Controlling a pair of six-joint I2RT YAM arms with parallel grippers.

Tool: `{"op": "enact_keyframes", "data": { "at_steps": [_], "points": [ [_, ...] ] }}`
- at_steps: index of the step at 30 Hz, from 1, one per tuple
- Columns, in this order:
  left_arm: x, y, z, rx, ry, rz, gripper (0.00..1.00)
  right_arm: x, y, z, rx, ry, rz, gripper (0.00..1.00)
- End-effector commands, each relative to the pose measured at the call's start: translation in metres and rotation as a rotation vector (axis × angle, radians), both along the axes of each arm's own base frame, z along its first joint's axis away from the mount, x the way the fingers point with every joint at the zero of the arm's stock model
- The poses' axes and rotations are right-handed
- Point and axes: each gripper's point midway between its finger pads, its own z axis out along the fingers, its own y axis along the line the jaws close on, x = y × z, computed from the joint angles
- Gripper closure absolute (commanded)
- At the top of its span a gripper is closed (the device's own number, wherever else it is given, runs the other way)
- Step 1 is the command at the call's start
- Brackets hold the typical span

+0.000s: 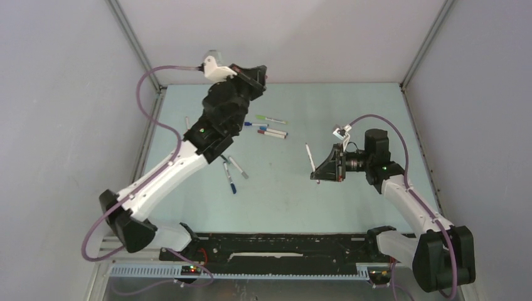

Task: Open the pen caps
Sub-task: Open the pen cap from the pen, then place the pen at the center of the board.

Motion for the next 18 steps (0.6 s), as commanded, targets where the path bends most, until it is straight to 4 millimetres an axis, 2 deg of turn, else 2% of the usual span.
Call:
{"op": "enact_keyframes", "data": {
  "at_steps": [1,5,8,10,13,18],
  "points": [
    [-0.026,0.025,0.046,-0.036,-0.118,0.03,1.0,-0.002,-0.002,0.007,0.01,-0.053,0.02,1.0],
    [-0.042,0.039,0.011,-0.021,-0.099,-0.03,1.0,0.006,-0.013,0.009,-0.046,-0.169,-0.016,1.0],
    [-0.057,0.05,-0.027,-0.006,-0.064,-0.104,1.0,0.016,-0.026,0.01,-0.085,-0.232,-0.072,1.0],
    [-0.069,0.055,-0.059,0.018,-0.034,-0.155,0.96,0.023,-0.034,0.009,-0.111,-0.25,-0.119,1.0],
    [-0.09,0.06,-0.089,0.054,-0.014,-0.225,0.88,0.036,-0.047,0.004,-0.161,-0.259,-0.196,1.0],
    [-0.104,0.069,-0.147,0.135,0.107,-0.259,0.9,0.059,-0.068,-0.007,-0.251,-0.244,-0.329,1.0]
  ]
}}
